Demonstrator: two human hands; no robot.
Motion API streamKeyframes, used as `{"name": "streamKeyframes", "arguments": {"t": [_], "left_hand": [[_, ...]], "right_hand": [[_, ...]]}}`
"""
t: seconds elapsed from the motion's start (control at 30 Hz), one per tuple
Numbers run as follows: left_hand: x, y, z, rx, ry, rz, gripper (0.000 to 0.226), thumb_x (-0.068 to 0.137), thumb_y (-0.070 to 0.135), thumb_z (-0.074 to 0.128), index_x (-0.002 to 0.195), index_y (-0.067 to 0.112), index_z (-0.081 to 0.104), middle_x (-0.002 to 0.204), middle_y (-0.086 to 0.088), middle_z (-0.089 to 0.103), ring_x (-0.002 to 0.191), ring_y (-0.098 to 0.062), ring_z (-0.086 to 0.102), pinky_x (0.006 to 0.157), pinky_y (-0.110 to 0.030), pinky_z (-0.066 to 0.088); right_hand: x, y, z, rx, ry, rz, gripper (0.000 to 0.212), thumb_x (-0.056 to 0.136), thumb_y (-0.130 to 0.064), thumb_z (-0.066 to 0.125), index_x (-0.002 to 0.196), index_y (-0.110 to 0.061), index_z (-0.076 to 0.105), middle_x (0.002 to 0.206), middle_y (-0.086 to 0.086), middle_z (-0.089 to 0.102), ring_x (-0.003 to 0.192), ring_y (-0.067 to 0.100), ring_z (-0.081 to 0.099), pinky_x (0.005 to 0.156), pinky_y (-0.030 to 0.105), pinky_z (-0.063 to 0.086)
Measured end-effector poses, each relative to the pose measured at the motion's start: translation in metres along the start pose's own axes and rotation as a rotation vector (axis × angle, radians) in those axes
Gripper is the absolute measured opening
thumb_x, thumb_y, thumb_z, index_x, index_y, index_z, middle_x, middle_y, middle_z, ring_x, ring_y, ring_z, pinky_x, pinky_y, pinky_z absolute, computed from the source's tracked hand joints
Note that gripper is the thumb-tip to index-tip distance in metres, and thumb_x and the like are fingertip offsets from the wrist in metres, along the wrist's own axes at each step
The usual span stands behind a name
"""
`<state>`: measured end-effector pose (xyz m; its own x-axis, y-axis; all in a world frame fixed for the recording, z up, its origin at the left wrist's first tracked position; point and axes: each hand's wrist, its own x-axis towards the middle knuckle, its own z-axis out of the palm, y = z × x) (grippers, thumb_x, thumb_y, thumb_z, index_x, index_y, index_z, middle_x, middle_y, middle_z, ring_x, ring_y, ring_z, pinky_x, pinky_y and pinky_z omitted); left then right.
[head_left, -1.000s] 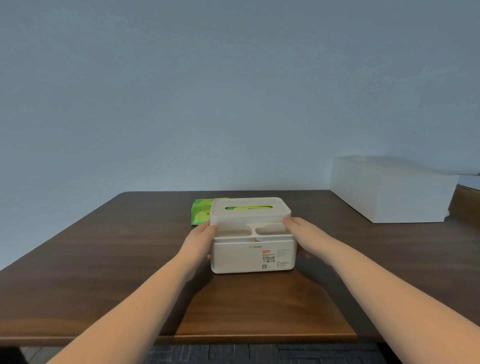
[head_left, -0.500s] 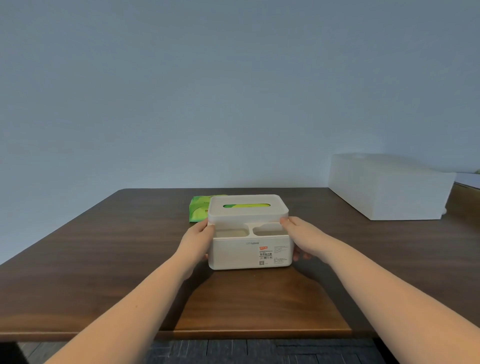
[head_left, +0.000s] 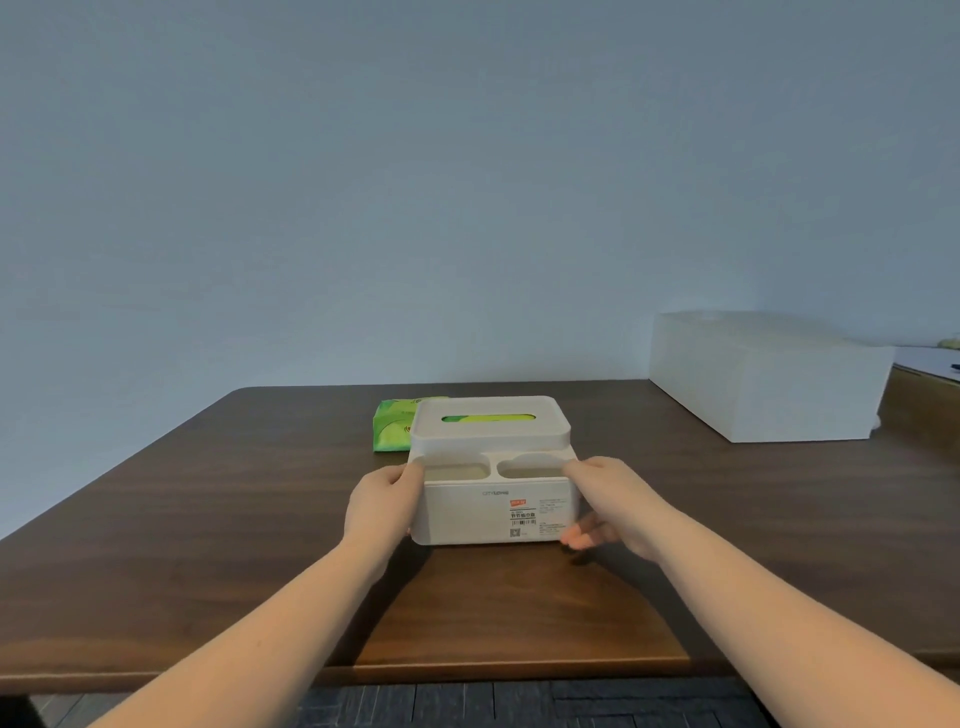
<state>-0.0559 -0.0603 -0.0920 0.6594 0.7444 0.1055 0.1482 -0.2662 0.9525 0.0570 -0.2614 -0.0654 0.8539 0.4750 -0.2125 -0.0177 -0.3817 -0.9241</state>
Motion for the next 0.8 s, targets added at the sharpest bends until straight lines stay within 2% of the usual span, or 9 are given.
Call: {"name": "streamKeyframes", "arguments": {"t": [0.1, 0.23, 0.37, 0.5, 0.57, 0.67, 0.73, 0.8], "left_hand": [[0.002, 0.001, 0.005, 0.033, 0.070, 0.025, 0.038, 0.085, 0.031, 0.047, 0.051, 0.014, 0.044, 0.060, -0.007, 0.047, 0.063, -0.024, 0.042, 0.061, -0.035, 0.032], [0.006, 0.004, 0.014, 0.027, 0.054, 0.050, 0.040, 0.086, 0.027, 0.050, 0.048, 0.016, 0.050, 0.054, -0.001, 0.050, 0.057, -0.023, 0.047, 0.057, -0.032, 0.041], [0.015, 0.009, 0.035, 0.009, 0.029, 0.066, 0.037, 0.083, 0.028, 0.052, 0.049, 0.013, 0.051, 0.054, -0.004, 0.051, 0.056, -0.023, 0.049, 0.058, -0.035, 0.045], [0.031, 0.016, 0.062, 0.066, 0.016, 0.130, 0.035, 0.080, 0.028, 0.050, 0.049, 0.016, 0.040, 0.049, -0.003, 0.041, 0.053, -0.023, 0.043, 0.060, -0.031, 0.033], [0.040, 0.020, 0.078, 0.089, 0.009, 0.152, 0.038, 0.080, 0.026, 0.050, 0.046, 0.017, 0.036, 0.040, 0.003, 0.035, 0.054, -0.022, 0.038, 0.059, -0.032, 0.031], [0.055, 0.026, 0.105, 0.115, -0.009, 0.178, 0.047, 0.082, 0.024, 0.050, 0.040, 0.015, 0.033, 0.033, 0.003, 0.032, 0.054, -0.021, 0.036, 0.059, -0.033, 0.029], [0.065, 0.029, 0.122, 0.129, -0.030, 0.201, 0.044, 0.082, 0.027, 0.048, 0.042, 0.013, 0.037, 0.038, 0.004, 0.036, 0.054, -0.021, 0.035, 0.059, -0.032, 0.030], [0.078, 0.034, 0.144, 0.144, -0.057, 0.223, 0.037, 0.078, 0.032, 0.044, 0.048, 0.011, 0.045, 0.051, -0.003, 0.042, 0.057, -0.020, 0.036, 0.059, -0.032, 0.031]], "right_hand": [[0.008, 0.000, 0.005, 0.078, 0.163, 0.005, 0.017, 0.093, -0.018, 0.048, 0.097, -0.006, 0.059, 0.097, 0.014, 0.070, 0.078, 0.031, 0.073, 0.067, 0.040, 0.064], [0.017, -0.001, -0.002, 0.137, 0.252, 0.012, 0.013, 0.090, -0.015, 0.055, 0.087, -0.004, 0.061, 0.093, 0.016, 0.071, 0.082, 0.032, 0.073, 0.059, 0.038, 0.064], [0.027, 0.000, -0.020, 0.158, 0.307, 0.021, 0.016, 0.090, -0.014, 0.055, 0.092, 0.000, 0.062, 0.093, 0.017, 0.070, 0.075, 0.032, 0.073, 0.049, 0.032, 0.061], [0.042, 0.003, -0.042, 0.172, 0.333, 0.037, 0.016, 0.091, -0.014, 0.053, 0.086, -0.001, 0.061, 0.092, 0.017, 0.069, 0.073, 0.033, 0.073, 0.048, 0.032, 0.061], [0.052, 0.006, -0.054, 0.178, 0.349, 0.040, 0.016, 0.091, -0.015, 0.054, 0.086, -0.002, 0.061, 0.093, 0.017, 0.069, 0.075, 0.034, 0.073, 0.047, 0.031, 0.061], [0.071, 0.009, -0.074, 0.191, 0.371, 0.047, 0.016, 0.091, -0.016, 0.056, 0.089, -0.001, 0.062, 0.095, 0.019, 0.069, 0.077, 0.036, 0.073, 0.043, 0.029, 0.058], [0.085, 0.012, -0.087, 0.188, 0.387, 0.040, 0.016, 0.091, -0.016, 0.056, 0.087, -0.001, 0.062, 0.096, 0.020, 0.069, 0.079, 0.037, 0.072, 0.042, 0.028, 0.057], [0.103, 0.014, -0.103, 0.188, 0.414, 0.041, 0.016, 0.091, -0.015, 0.055, 0.084, -0.003, 0.061, 0.096, 0.019, 0.069, 0.078, 0.038, 0.072, 0.044, 0.030, 0.059]]}}
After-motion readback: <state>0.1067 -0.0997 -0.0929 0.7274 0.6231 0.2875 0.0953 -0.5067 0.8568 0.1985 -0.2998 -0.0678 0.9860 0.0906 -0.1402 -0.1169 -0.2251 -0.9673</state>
